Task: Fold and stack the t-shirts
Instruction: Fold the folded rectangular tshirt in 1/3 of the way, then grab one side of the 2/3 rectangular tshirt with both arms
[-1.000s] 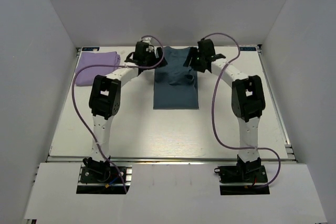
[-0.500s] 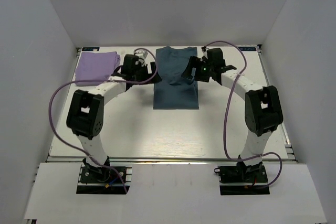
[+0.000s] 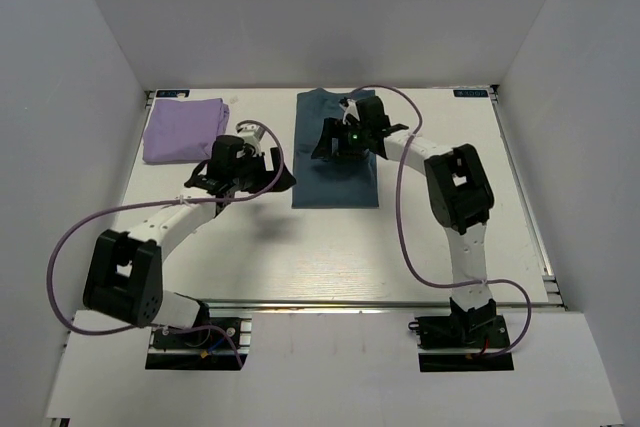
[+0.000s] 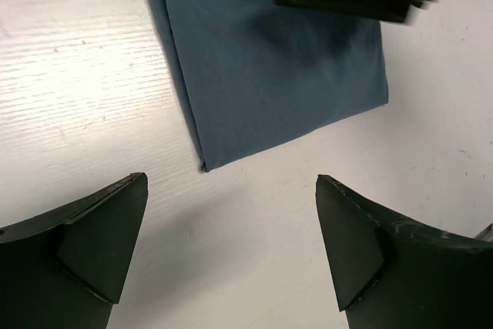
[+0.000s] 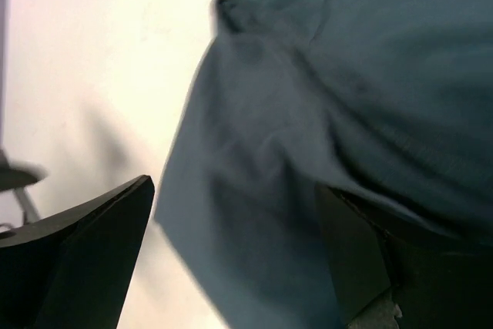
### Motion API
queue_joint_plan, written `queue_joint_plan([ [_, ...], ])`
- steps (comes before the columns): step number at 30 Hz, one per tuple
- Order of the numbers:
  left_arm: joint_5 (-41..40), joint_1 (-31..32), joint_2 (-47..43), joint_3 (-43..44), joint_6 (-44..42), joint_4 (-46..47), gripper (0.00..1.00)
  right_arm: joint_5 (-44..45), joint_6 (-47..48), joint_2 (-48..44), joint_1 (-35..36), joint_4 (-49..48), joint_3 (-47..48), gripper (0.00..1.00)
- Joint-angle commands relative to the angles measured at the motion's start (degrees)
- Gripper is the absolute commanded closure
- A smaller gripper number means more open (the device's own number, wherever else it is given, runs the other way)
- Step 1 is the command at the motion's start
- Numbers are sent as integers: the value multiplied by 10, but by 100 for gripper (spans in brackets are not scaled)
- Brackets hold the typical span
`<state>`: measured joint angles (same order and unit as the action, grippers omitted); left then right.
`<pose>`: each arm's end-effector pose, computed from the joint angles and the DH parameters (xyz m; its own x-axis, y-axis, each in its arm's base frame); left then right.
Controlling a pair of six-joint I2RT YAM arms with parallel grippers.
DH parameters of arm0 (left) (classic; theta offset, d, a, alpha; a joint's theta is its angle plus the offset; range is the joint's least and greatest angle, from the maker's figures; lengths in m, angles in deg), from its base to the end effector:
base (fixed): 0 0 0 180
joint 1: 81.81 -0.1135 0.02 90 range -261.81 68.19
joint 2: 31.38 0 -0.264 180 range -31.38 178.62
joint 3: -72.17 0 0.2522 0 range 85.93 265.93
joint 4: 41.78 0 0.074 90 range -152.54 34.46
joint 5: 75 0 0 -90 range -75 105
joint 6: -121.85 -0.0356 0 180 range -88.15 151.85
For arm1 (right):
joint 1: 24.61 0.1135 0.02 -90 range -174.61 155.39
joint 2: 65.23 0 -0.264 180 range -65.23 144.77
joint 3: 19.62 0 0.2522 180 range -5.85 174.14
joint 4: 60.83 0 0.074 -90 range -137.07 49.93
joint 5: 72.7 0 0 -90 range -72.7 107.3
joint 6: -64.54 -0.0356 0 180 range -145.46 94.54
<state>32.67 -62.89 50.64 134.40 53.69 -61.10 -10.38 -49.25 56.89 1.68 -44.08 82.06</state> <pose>0.2844 -0.1089 0.2215 -0.7517 -0.1170 -0.6490 0.2716 0.8419 -0.4664 0.4237 0.2278 0.1852 -0.7879 0.0092 -0.6157 -0.4439 0.6845 0.5783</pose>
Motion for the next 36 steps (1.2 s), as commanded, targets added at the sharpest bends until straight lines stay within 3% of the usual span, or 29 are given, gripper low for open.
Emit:
queue_joint_plan([
  [1,-34,-3,-62,-2,-13,-23,0,37,-4,41,-5,-14,92,10],
  [7,-52,-3,-101,-22,-30,-36,0,33,7,95,-12,-43,163,10],
  [10,-57,-3,-89,-22,-36,-36,0,15,21,64,-12,-31,147,10],
  [13,-22,2,-43,-8,-58,-19,0,40,28,-12,-12,-12,76,10],
  [17,39,2,23,6,-72,21,0,153,9,-167,-19,39,-86,10],
  [21,52,18,75,6,-73,46,0,158,-6,-263,-29,41,-259,10],
  [27,47,34,136,23,-73,46,2,160,-16,-305,-30,24,-369,10],
  [32,32,47,167,29,-78,52,13,182,-18,-276,-33,17,-369,10],
  [35,27,47,183,34,-78,52,25,191,-24,-257,-33,4,-370,12],
  [36,27,47,190,34,-78,52,33,193,-27,-250,-33,1,-369,22],
])
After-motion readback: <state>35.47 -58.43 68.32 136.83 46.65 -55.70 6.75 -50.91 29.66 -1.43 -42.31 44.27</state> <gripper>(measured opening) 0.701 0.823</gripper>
